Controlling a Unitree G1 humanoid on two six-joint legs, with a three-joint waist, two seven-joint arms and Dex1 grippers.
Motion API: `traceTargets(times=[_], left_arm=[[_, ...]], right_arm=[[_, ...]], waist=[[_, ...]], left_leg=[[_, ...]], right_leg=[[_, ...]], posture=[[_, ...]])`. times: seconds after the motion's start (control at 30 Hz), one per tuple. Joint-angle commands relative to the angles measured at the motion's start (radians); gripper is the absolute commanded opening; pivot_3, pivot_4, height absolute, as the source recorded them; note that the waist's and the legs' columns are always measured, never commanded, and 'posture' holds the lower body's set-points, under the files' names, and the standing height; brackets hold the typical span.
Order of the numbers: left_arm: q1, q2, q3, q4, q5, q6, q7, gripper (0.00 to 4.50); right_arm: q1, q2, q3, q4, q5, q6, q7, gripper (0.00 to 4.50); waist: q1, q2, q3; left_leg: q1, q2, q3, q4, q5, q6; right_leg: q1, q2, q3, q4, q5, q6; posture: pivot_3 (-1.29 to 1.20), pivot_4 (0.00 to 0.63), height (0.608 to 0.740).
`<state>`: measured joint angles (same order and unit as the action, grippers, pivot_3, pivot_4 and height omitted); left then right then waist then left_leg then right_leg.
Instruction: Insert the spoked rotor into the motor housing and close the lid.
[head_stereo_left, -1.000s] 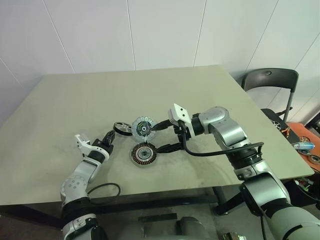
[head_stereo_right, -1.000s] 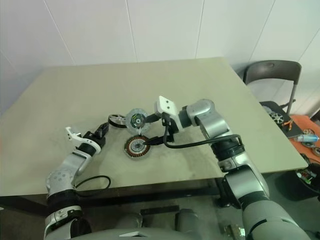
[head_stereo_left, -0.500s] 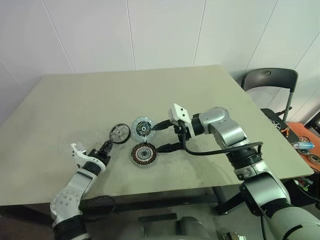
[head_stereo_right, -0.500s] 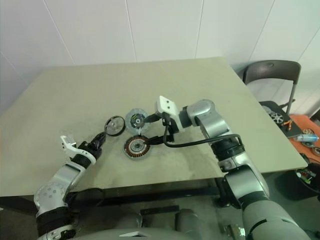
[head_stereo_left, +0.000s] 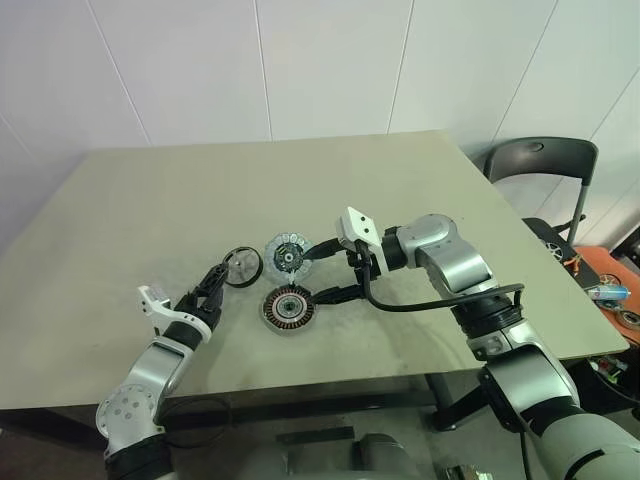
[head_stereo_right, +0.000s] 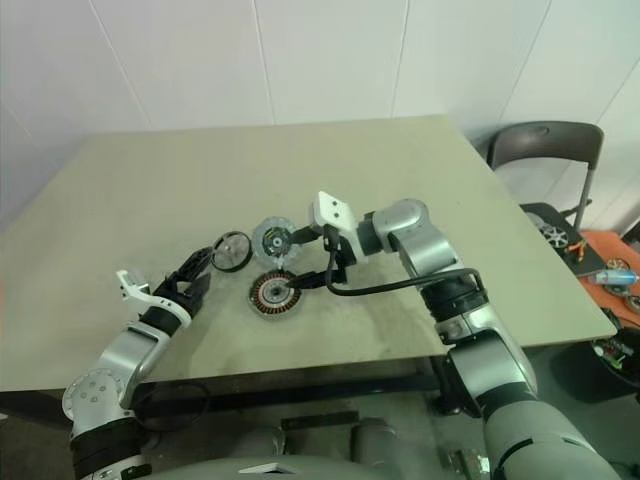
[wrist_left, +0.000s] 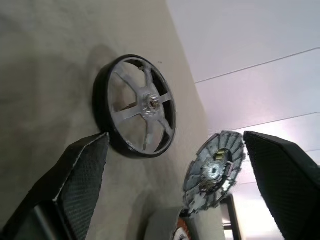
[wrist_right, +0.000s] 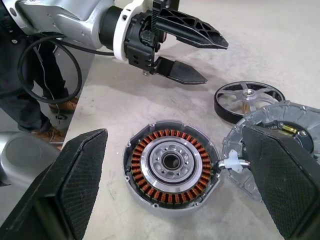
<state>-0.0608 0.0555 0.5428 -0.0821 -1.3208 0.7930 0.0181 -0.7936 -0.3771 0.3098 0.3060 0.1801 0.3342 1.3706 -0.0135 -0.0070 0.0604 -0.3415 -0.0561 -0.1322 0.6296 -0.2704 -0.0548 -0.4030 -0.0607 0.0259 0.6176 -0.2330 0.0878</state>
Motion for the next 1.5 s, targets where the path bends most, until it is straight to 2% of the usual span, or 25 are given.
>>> traceTargets(times=[0.03,0.37,1.13,1.23,1.5], left_arm=[[-0.036,0.0,-0.008,0.041,-0.037,-0.004,-0.007,4.44],[-0.124,0.005,-0.023,0.187,-0.014,-0.01,-0.011,4.44],[-0.223,-0.022,-0.026,0.25,0.024,-0.058,-0.023,4.44],[-0.215,-0.028,-0.026,0.248,0.016,-0.05,-0.027,3.88],[-0.211,-0.036,-0.02,0.242,0.022,-0.061,-0.017,1.19]], right_arm=[[-0.017,0.001,-0.014,-0.013,0.013,-0.013,-0.005,4.5],[-0.023,0.002,-0.015,-0.021,0.017,-0.005,-0.01,4.5],[-0.021,0.004,-0.019,-0.023,0.019,-0.006,-0.018,4.5],[-0.019,0.003,-0.019,-0.027,0.02,-0.004,-0.02,4.5],[-0.021,0.003,-0.02,-0.022,0.02,-0.007,-0.022,4.5]], waist=[[0.001,0.0,0.0],[0.003,0.0,0.0],[0.002,0.0,0.0],[0.002,0.0,0.0],[0.002,0.0,0.0]], left_leg=[[0.0,0.0,0.0,0.0,0.0,0.0],[0.0,0.0,0.0,0.0,0.0,0.0],[0.0,0.0,-0.001,0.0,0.0,0.0],[0.0,0.0,-0.001,0.0,0.0,0.0],[0.0,0.0,-0.001,0.0,0.0,0.0]], right_leg=[[0.0,0.0,0.0,0.0,0.0,0.0],[0.0,0.0,0.0,0.0,0.0,0.0],[0.002,0.0,0.0,-0.001,0.002,0.003],[0.001,0.0,0.0,-0.001,0.002,0.003],[0.001,0.0,0.0,-0.002,0.002,0.003]], posture=[[0.0,0.0,0.74],[0.0,0.0,0.74],[0.0,0.0,0.74],[0.0,0.0,0.74],[0.0,0.0,0.74]])
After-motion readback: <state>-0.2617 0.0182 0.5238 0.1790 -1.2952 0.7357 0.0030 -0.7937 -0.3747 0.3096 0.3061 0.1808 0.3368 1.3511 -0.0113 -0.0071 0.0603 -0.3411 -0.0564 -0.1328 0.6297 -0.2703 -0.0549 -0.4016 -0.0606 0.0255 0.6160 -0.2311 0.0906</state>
